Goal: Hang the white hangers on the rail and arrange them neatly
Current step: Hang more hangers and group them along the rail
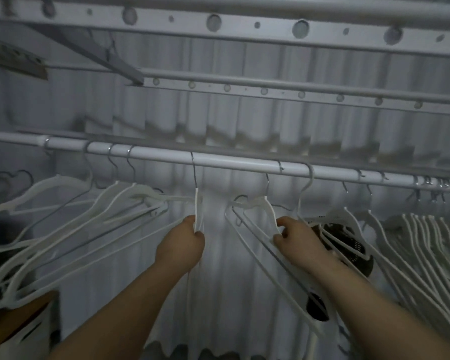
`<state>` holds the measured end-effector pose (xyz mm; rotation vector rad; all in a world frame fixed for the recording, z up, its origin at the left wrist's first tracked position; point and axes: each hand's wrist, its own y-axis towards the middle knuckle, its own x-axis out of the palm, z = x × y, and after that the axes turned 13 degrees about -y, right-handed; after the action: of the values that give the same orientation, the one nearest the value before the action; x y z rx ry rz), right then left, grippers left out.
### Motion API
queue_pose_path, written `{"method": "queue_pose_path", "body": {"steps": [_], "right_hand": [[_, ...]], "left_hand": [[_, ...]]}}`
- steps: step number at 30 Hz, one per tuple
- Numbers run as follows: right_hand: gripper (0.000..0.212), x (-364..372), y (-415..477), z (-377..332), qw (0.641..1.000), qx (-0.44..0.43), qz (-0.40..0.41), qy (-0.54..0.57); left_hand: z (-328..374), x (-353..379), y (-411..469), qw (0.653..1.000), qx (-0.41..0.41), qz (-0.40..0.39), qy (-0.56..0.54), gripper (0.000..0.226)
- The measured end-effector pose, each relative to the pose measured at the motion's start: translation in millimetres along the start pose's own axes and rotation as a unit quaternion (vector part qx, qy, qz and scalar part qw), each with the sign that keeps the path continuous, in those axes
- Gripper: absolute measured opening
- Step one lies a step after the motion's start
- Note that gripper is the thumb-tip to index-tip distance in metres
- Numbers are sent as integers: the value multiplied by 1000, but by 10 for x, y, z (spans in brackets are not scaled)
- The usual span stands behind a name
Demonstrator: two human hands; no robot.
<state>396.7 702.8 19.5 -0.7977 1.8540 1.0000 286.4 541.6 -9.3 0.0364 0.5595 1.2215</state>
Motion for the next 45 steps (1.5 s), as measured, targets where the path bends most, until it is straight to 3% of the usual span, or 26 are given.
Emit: {"method": "queue_pose_path", "body": {"steps": [12, 18, 21, 24, 26, 28, 31, 34, 37, 40, 41, 45], "right_hand": [[31, 132, 104, -775, 998, 29, 20, -58], [22, 99, 388, -895, 986, 81, -57, -133], [11, 209, 355, -841, 975, 96, -115, -167], [13, 323, 134, -709, 980, 77, -145, -109], [21, 362, -35, -598, 983, 63, -154, -73], [10, 353, -180, -476, 986, 42, -160, -35], [26, 275, -407, -324, 983, 17, -179, 23], [23, 165, -671, -219, 981, -2, -183, 66], [19, 56, -876, -85, 980, -27, -184, 76], [23, -17, -1043, 82, 977, -37, -181, 103], [22, -29, -1094, 134, 977, -37, -181, 106], [10, 8, -1252, 294, 980, -31, -175, 93]], "left_hand": [[-380, -837, 126, 999, -17, 14, 41, 49], [-454, -1058, 140, 993, 37, 16, 114, 45], [-521, -1125, 117, 986, 101, 39, 127, 42], [-532, -1136, 61, 953, 246, 84, 158, 32], [-458, -1089, -7, 926, 335, 72, 160, 37], [-344, -994, -98, 922, 367, 2, 121, 39], [-266, -770, -263, 944, 312, -97, 49, 41], [-320, -545, -370, 952, 268, -125, 82, 45], [-338, -387, -480, 955, 166, -222, 103, 55], [-366, -234, -666, 942, 87, -317, 73, 16], [-356, -202, -748, 942, 71, -324, 41, 9], [-255, -152, -1047, 951, 56, -302, 41, 30]]}}
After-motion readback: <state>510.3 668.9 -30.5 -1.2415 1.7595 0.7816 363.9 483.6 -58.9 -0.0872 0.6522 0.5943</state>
